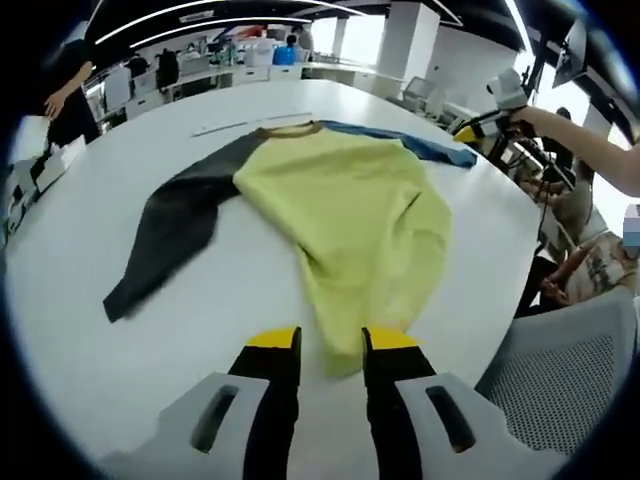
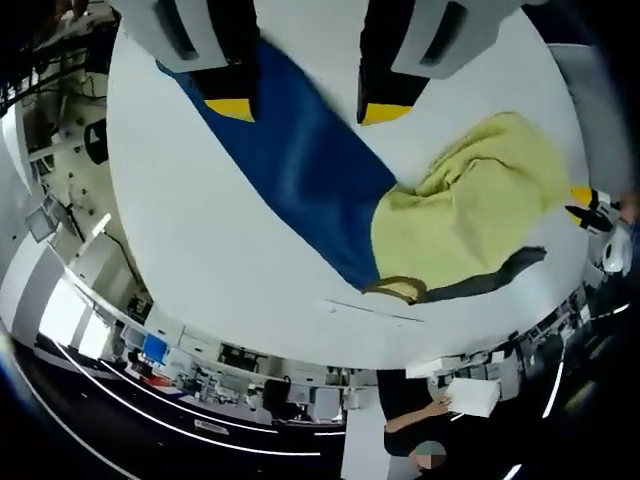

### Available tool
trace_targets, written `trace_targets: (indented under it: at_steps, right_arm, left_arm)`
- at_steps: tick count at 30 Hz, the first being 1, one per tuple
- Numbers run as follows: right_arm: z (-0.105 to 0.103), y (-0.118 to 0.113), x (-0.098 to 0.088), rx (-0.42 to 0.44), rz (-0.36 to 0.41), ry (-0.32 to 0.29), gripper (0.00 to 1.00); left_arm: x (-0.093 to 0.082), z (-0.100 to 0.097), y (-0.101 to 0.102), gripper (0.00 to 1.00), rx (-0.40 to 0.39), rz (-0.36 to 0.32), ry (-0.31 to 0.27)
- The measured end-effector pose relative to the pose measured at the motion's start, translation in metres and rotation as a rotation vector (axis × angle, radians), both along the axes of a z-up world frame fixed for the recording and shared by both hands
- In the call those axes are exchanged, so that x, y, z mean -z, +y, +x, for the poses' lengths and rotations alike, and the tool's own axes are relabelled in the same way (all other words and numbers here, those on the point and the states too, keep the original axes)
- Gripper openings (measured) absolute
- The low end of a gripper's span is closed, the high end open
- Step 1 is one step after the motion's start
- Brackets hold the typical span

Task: Fold the garment on the visible template until the final outline fits inside the template.

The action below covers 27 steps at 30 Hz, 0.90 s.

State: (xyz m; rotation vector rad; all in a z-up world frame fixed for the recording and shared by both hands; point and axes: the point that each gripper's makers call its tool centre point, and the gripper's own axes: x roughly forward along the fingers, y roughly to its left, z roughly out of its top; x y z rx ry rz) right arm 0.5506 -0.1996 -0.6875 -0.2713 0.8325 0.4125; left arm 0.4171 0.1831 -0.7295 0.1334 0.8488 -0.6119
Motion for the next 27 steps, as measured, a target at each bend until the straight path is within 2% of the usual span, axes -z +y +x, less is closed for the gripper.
trace_targets:
  at_steps: [6, 13, 17, 23, 27]
  right_arm:
    - [-0.002, 0.033, 0.008, -0.084, 0.039, 0.020, 0.35]
    - [-0.002, 0.067, 0.016, -0.200, 0.066, 0.009, 0.29]
    - [0.004, 0.079, 0.021, -0.258, 0.068, -0.005, 0.23]
    - [0.006, 0.091, 0.036, -0.324, 0.060, 0.032, 0.23]
    - [0.006, 0.095, 0.044, -0.366, 0.039, 0.046, 0.17]
  left_arm:
    - [0.003, -0.001, -0.001, 0.19, 0.002, -0.004, 0.013]
    - [0.006, -0.002, -0.003, 0.17, 0.013, -0.002, 0.019]
    - [0.008, -0.002, -0.005, 0.16, 0.022, 0.001, 0.018]
    - [0.009, -0.004, -0.009, 0.14, 0.042, 0.000, 0.020]
    - [0.011, -0.005, -0.008, 0.13, 0.046, 0.005, 0.026]
